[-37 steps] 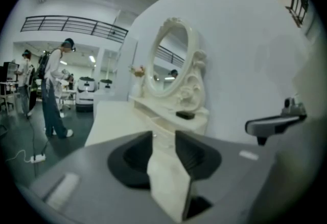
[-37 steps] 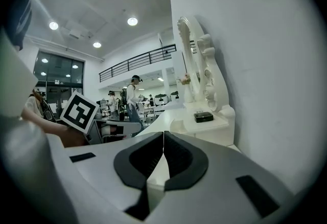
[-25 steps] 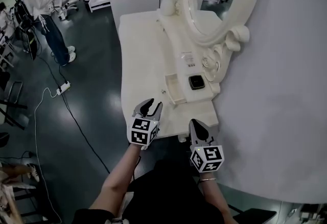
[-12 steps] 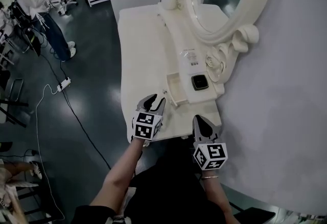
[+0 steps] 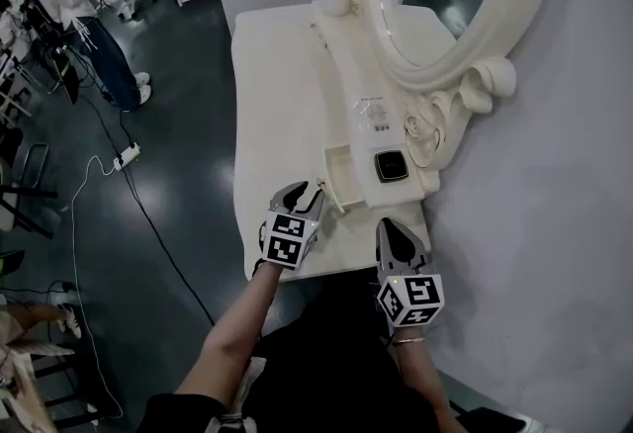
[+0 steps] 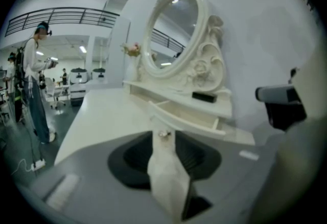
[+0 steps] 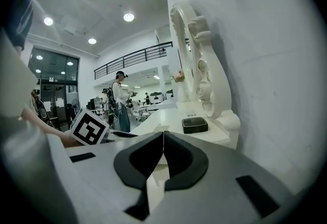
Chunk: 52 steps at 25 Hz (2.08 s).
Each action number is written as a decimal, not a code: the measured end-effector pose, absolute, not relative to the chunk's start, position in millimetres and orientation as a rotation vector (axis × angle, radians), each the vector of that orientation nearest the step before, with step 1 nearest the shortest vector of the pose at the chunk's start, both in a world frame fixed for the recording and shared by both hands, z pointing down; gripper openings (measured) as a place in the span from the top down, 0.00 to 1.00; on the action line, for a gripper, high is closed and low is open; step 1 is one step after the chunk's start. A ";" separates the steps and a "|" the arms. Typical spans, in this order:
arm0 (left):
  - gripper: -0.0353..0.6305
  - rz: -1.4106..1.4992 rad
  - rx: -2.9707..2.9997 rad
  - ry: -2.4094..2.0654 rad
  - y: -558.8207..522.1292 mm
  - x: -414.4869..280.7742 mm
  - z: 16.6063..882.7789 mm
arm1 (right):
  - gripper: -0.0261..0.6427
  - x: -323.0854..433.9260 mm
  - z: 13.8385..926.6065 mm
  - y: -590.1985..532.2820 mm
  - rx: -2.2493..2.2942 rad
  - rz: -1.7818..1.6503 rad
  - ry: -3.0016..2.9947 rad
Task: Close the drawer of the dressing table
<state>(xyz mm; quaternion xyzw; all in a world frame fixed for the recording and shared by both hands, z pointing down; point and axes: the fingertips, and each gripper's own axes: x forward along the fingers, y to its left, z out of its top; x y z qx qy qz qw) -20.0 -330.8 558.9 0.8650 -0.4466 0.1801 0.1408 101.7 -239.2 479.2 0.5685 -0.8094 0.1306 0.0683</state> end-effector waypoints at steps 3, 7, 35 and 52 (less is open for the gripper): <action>0.76 0.542 2.489 -1.289 -335.5 -19.7 564.1 | 0.95 101.0 478.7 -246.0 1.698 0.391 -2.446; 0.76 0.574 2.498 -1.266 -338.3 -14.9 570.1 | 0.95 102.2 478.4 -251.7 1.692 0.394 -2.451; 0.84 0.605 2.496 -1.255 -350.3 12.8 573.9 | 0.95 117.5 484.6 -252.0 1.694 0.411 -2.433; 0.84 0.609 2.523 -1.212 -358.1 41.2 571.7 | 0.95 127.1 486.9 -254.0 1.711 0.416 -2.423</action>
